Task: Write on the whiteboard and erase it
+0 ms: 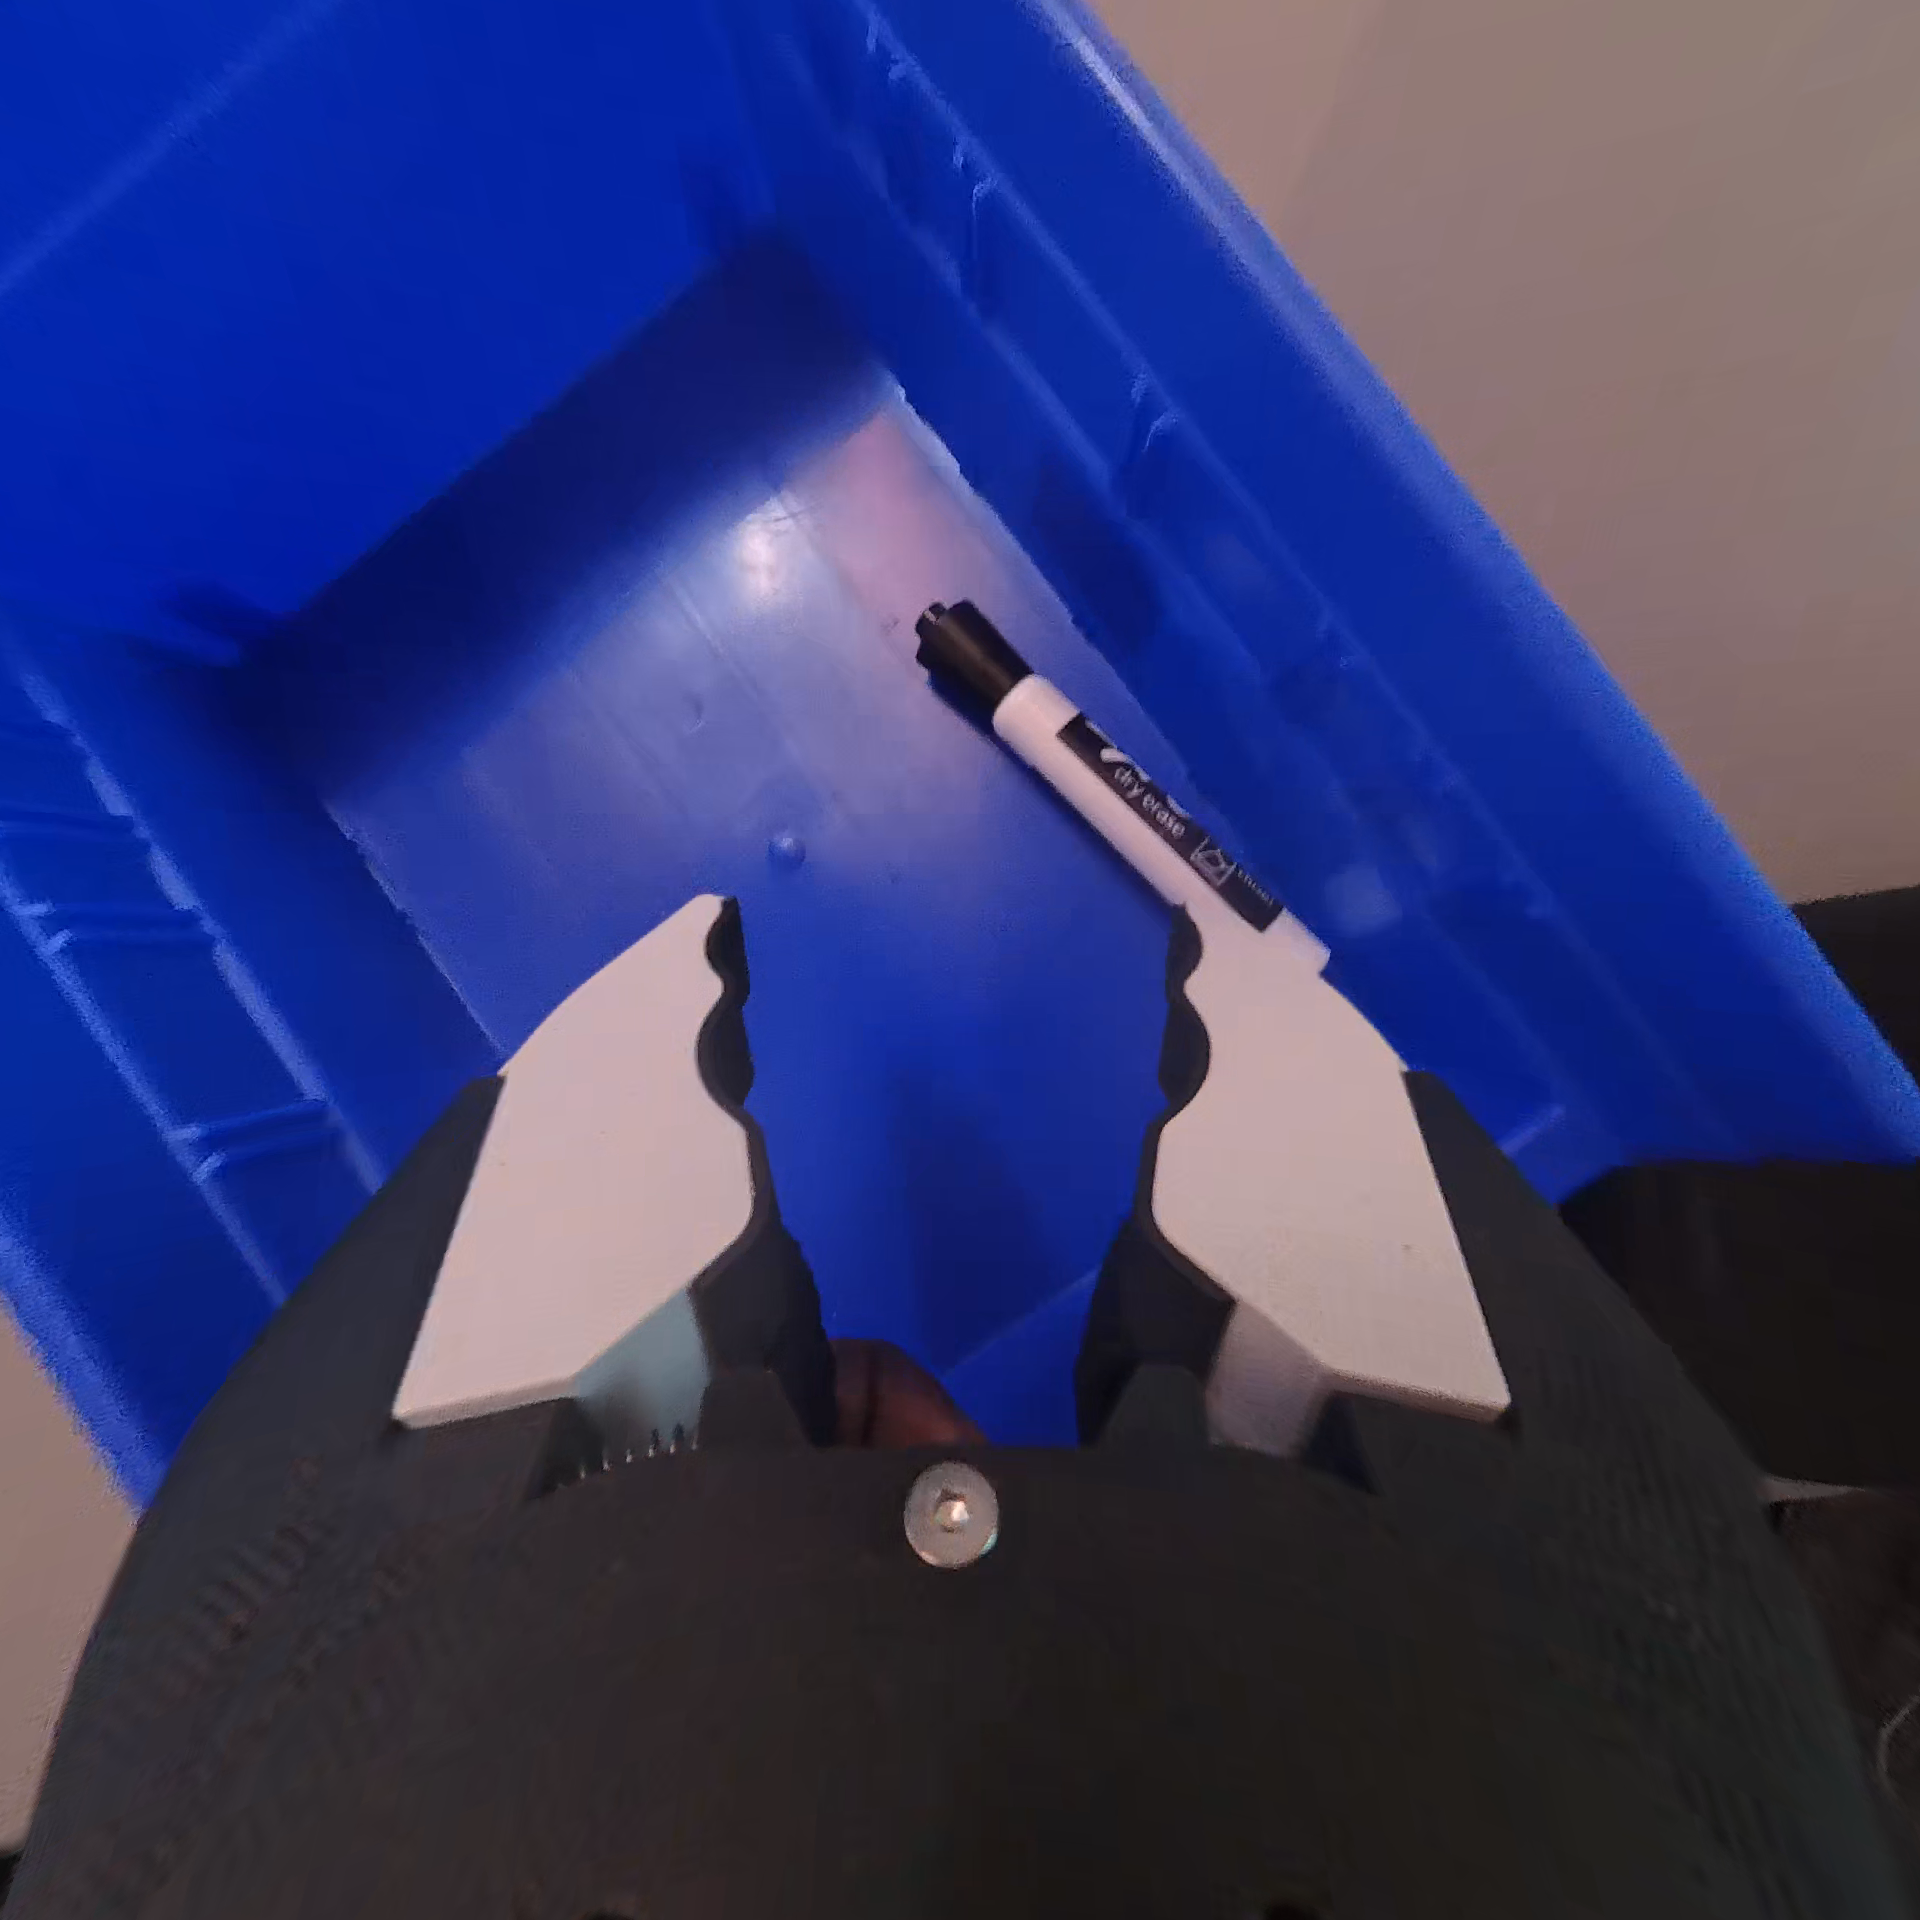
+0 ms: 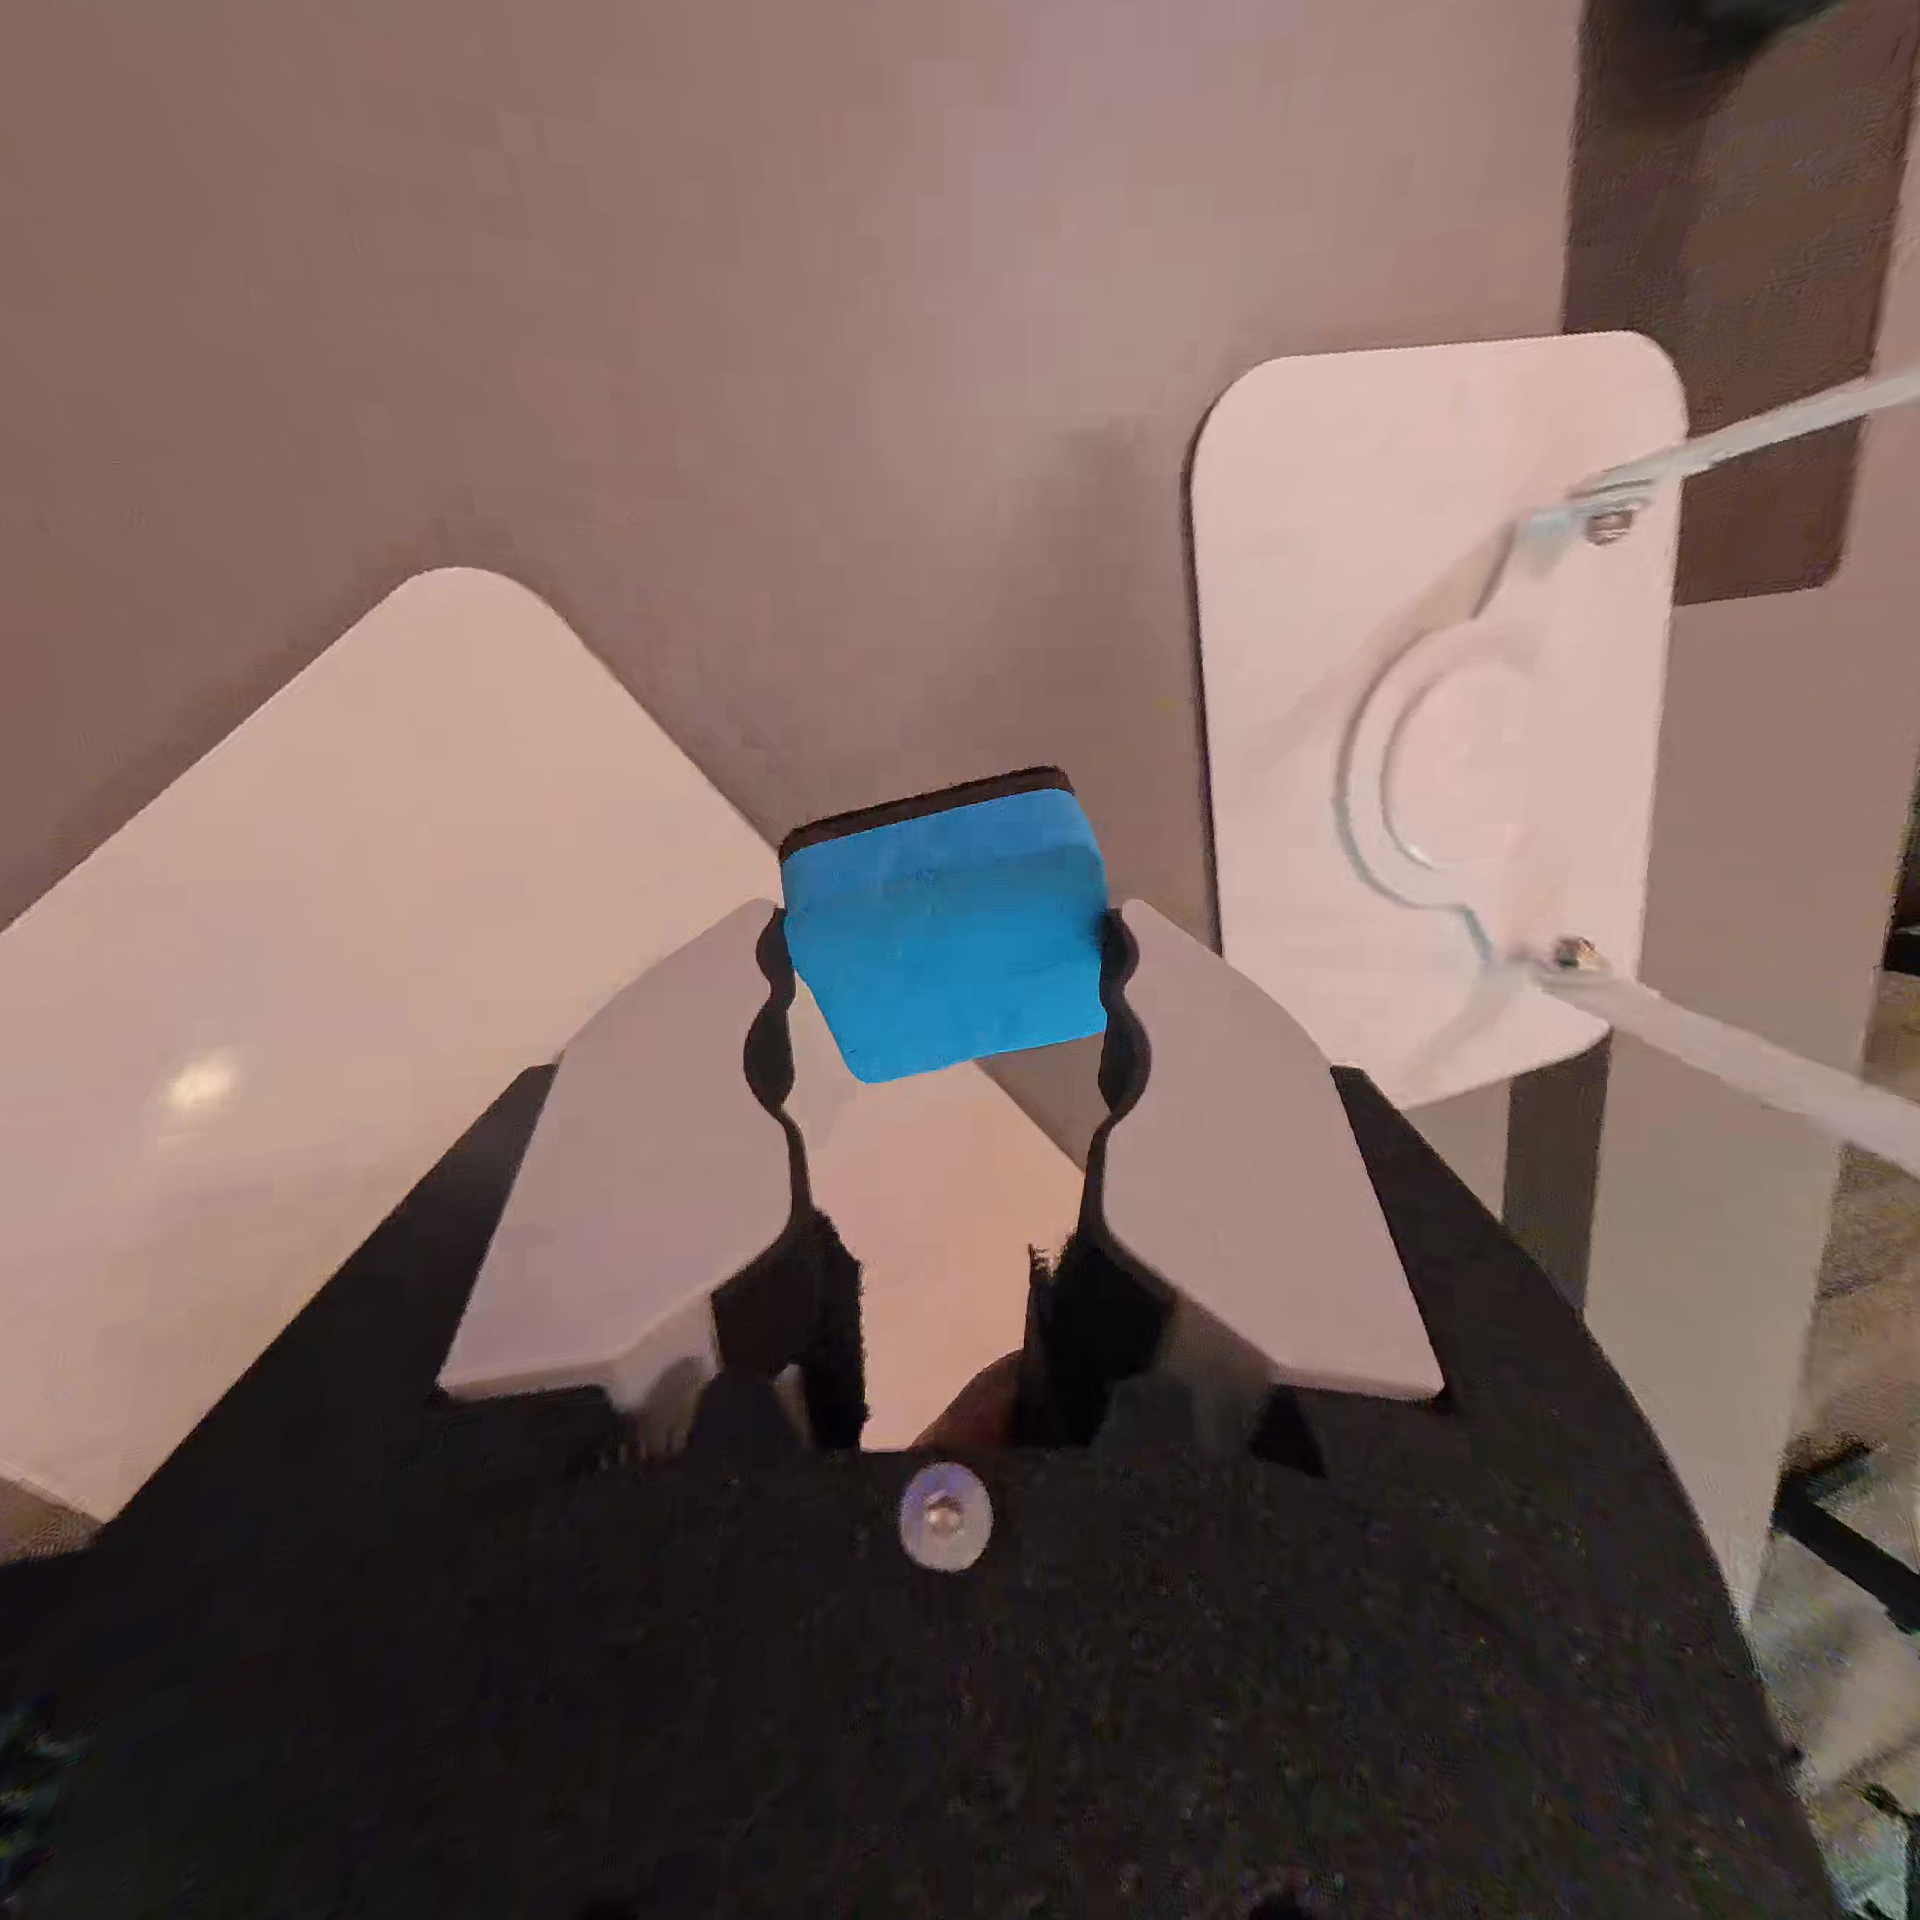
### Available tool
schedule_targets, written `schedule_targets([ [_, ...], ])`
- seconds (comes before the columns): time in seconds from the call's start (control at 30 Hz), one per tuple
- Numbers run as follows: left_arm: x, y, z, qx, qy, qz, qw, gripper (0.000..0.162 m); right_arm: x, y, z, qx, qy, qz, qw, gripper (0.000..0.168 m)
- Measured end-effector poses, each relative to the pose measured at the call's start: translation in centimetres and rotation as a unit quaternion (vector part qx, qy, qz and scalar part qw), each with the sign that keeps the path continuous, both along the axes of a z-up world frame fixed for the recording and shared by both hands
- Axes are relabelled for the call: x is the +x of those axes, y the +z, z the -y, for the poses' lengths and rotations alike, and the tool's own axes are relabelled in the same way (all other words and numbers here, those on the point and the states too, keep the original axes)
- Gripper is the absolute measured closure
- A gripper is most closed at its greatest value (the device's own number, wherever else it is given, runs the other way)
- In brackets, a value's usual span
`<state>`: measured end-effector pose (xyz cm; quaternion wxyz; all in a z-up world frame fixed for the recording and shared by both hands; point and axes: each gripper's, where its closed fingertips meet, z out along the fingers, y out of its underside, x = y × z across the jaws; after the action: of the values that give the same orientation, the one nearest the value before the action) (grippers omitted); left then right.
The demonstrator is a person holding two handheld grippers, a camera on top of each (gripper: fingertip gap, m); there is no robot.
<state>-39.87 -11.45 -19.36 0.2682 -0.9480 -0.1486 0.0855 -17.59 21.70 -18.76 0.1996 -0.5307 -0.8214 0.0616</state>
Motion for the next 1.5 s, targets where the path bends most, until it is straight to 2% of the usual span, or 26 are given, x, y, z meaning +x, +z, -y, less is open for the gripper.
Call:
schedule_targets([
  [0.1,0.5,-1.1,-1.8,0.014,-0.011,0.042,0.999,0.093,-2.2,-2.9,-1.2,-0.022,-0.024,0.029,0.999,0.111],
  [0.2,1.8,-2.3,-3.0,0.013,-0.020,0.070,0.997,0.094,-2.6,-4.6,-1.8,-0.041,-0.050,0.061,0.996,0.110],
  [0.3,1.6,-3.8,-2.9,-0.020,0.006,0.055,0.998,0.096,-2.7,-5.7,-2.2,-0.039,-0.055,0.075,0.995,0.109],
  [0.37,1.5,-5.5,-2.4,-0.068,0.013,0.042,0.997,0.093,-2.9,-5.8,-2.0,-0.042,-0.051,0.072,0.995,0.098],
  [0.43,2.1,-5.6,-3.1,-0.049,0.009,0.051,0.997,0.109,-2.8,-5.5,-1.8,-0.046,-0.046,0.063,0.996,0.083],
  [0.47,2.4,-5.6,-3.1,-0.047,-0.001,0.051,0.998,0.135,-2.9,-5.1,-1.8,-0.047,-0.048,0.052,0.996,0.077],
  [0.5,2.4,-5.6,-3.1,-0.047,-0.007,0.038,0.998,0.140,-3.0,-4.5,-1.6,-0.053,-0.050,0.033,0.997,0.073],
  [0.63,1.1,-5.2,-1.8,-0.066,-0.005,-0.016,0.998,0.143,-3.1,0.4,0.9,-0.106,-0.043,-0.096,0.989,0.068],
  [0.7,0.3,-3.9,-1.3,-0.054,0.006,-0.043,0.998,0.143,-2.6,3.5,3.1,-0.136,-0.026,-0.172,0.975,0.070],
  [0.77,0.0,-1.1,-1.9,0.012,0.013,-0.061,0.998,0.143,-1.4,5.8,5.7,-0.173,-0.004,-0.230,0.958,0.072],
  [0.8,-0.1,1.1,-2.7,0.076,0.015,-0.069,0.995,0.144,-0.8,6.6,7.0,-0.187,0.004,-0.254,0.949,0.072],
  [0.83,0.5,4.2,-4.1,0.174,0.006,-0.065,0.983,0.144,-0.3,7.4,8.3,-0.196,0.013,-0.283,0.939,0.073],
  [0.87,1.6,8.3,-5.6,0.301,-0.009,-0.053,0.952,0.144,0.0,8.4,9.9,-0.204,0.026,-0.323,0.924,0.074],
  [0.9,3.2,12.4,-6.6,0.418,-0.016,-0.033,0.908,0.144,0.2,9.7,11.8,-0.214,0.045,-0.369,0.903,0.075],
  [0.97,8.5,18.6,-8.3,0.576,-0.075,0.016,0.814,0.145,0.6,12.2,16.0,-0.244,0.080,-0.453,0.854,0.077],
  [1.03,15.1,22.2,-10.0,0.673,-0.147,0.078,0.721,0.144,1.1,14.3,19.4,-0.297,0.088,-0.520,0.796,0.081],
  [1.07,18.0,23.6,-10.3,0.717,-0.174,0.127,0.663,0.144,1.5,15.4,20.5,-0.335,0.082,-0.553,0.758,0.083],
  [1.13,21.7,25.3,-10.6,0.767,-0.200,0.268,0.548,0.144,2.5,17.6,20.9,-0.413,0.055,-0.614,0.670,0.094],
  [1.17,22.7,25.4,-11.2,0.772,-0.200,0.323,0.511,0.145,3.2,18.6,20.6,-0.444,0.047,-0.638,0.627,0.098],
  [1.2,23.4,25.2,-11.9,0.775,-0.193,0.350,0.489,0.144,4.0,19.4,20.4,-0.467,0.045,-0.654,0.594,0.103],
  [1.23,24.0,24.8,-12.7,0.778,-0.181,0.359,0.483,0.144,4.5,19.9,20.3,-0.480,0.049,-0.660,0.576,0.105],
  [1.3,25.8,24.2,-13.8,0.772,-0.187,0.372,0.481,0.144,4.9,20.0,20.5,-0.470,0.056,-0.656,0.588,0.112],
  [1.33,26.7,23.9,-14.4,0.763,-0.189,0.383,0.485,0.144,5.2,20.1,20.5,-0.456,0.063,-0.658,0.596,0.121],
  [1.37,27.4,23.8,-14.7,0.759,-0.195,0.389,0.484,0.144,5.8,20.2,19.9,-0.441,0.061,-0.667,0.597,0.139],
  [1.4,28.0,23.8,-14.8,0.753,-0.207,0.392,0.486,0.144,6.4,20.4,19.1,-0.427,0.054,-0.679,0.595,0.147],
  [1.5,29.5,22.9,-15.6,0.724,-0.247,0.372,0.526,0.144,8.1,20.2,17.8,-0.412,0.057,-0.669,0.616,0.148],
])
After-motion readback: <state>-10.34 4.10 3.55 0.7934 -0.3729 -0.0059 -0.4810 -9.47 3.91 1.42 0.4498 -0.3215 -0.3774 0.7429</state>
